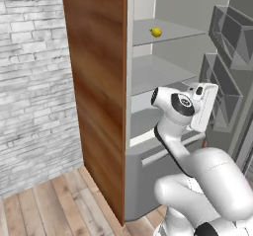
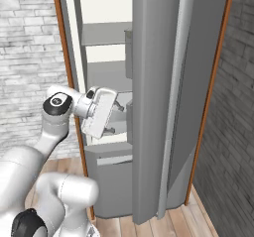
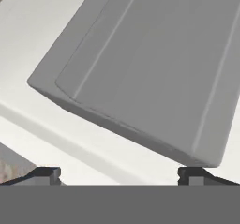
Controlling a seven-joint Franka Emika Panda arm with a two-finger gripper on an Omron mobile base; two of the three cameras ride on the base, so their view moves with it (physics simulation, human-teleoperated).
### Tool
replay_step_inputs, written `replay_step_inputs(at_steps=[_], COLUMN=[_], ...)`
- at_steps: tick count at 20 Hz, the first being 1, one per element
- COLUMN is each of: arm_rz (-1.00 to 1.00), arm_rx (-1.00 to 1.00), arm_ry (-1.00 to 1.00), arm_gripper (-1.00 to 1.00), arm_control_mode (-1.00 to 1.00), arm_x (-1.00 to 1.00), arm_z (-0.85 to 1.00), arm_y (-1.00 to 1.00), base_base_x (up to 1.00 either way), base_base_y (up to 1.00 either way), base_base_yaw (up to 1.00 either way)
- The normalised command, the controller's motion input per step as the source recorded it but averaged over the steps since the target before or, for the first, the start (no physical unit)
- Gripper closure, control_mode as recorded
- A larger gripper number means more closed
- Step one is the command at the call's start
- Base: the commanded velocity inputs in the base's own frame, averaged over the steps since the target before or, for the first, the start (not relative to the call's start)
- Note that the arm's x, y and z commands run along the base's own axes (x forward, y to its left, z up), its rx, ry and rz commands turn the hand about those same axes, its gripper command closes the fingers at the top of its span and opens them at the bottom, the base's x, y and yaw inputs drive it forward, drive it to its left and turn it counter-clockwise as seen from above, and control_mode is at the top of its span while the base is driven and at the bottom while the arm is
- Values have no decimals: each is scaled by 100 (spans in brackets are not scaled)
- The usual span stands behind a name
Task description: Retrieve a lemon from the fridge and place it on the cutting board with the fish.
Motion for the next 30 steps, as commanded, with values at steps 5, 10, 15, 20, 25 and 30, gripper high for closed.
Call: replay_step_inputs(at_steps=[5, 10, 15, 20, 25, 30], arm_rz=[0, 0, -7, -5, 0, -9], arm_rx=[-2, -2, -10, -10, -7, -11], arm_ry=[-3, 0, 0, 0, 0, 7], arm_gripper=[-100, -100, -100, -100, -100, -100], arm_control_mode=[-100, -100, -100, -100, -100, -100], arm_x=[-3, -25, -9, 35, 67, 100], arm_z=[-1, -11, -53, -47, -28, -36], arm_y=[-58, -82, -100, -87, -29, -59], base_base_x=[0, 0, 0, 0, 0, 0], base_base_y=[0, 0, 0, 0, 0, 0], base_base_yaw=[0, 0, 0, 0, 0, 0])
